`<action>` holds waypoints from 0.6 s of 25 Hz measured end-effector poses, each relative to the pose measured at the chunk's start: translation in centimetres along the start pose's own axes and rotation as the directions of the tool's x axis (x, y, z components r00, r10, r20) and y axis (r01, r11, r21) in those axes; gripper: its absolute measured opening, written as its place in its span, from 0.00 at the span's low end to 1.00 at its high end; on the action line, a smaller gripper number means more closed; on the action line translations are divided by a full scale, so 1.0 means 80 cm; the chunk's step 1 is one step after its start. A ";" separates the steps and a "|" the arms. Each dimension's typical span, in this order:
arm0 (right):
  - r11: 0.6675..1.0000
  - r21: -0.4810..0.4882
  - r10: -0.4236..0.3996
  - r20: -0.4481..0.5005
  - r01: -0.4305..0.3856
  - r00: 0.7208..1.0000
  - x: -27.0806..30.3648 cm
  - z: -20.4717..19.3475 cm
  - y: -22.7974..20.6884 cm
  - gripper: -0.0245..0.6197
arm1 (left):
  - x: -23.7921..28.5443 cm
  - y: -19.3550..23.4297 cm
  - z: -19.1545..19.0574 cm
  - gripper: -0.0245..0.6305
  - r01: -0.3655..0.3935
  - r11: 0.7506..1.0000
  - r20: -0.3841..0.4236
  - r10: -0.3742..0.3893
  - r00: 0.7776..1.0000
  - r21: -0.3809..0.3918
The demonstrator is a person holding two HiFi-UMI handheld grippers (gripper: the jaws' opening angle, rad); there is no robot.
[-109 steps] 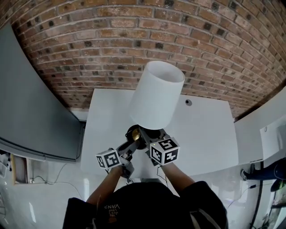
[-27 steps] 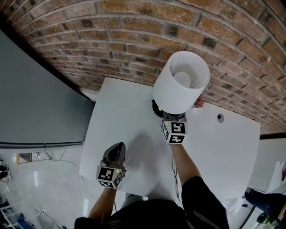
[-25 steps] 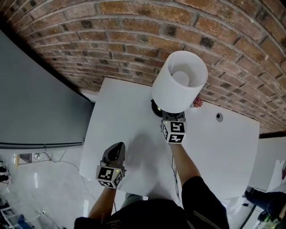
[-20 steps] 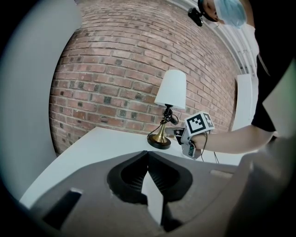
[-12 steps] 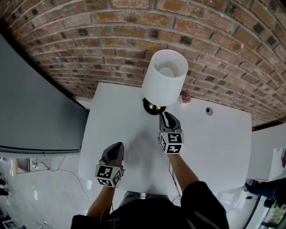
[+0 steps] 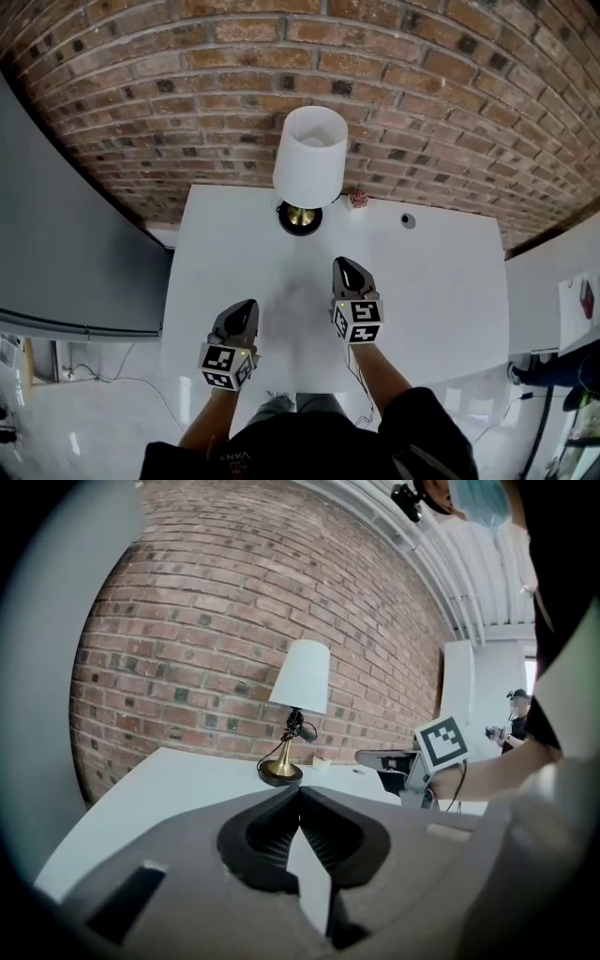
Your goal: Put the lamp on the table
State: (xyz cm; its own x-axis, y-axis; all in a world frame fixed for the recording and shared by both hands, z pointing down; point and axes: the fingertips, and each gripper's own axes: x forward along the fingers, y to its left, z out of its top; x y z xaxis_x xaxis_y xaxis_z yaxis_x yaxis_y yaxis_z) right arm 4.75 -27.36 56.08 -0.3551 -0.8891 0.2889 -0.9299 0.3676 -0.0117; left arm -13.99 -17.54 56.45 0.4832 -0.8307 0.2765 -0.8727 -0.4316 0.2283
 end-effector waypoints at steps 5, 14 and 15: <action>1.000 0.017 0.012 -0.002 -0.012 1.000 -0.059 -0.006 0.020 0.04 | -0.025 -0.021 0.001 0.04 0.043 0.999 0.014 -0.043 0.999 0.013; 0.995 0.040 0.091 0.055 -0.094 0.994 -0.142 0.002 0.081 0.04 | -0.072 -0.048 -0.003 0.04 0.108 0.994 0.026 -0.108 0.994 0.009; 0.994 0.039 0.097 0.056 -0.099 0.994 -0.147 0.003 0.088 0.04 | -0.076 -0.050 -0.002 0.04 0.115 0.993 0.030 -0.115 0.993 0.011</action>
State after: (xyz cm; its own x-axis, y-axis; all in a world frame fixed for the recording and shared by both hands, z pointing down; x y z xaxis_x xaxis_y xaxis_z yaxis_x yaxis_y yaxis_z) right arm 2.36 -14.34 52.39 -0.4484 -0.8631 0.2322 -0.8931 0.4430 -0.0779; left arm -13.43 -10.70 54.01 0.5783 -0.7856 0.2201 -0.8120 -0.5282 0.2481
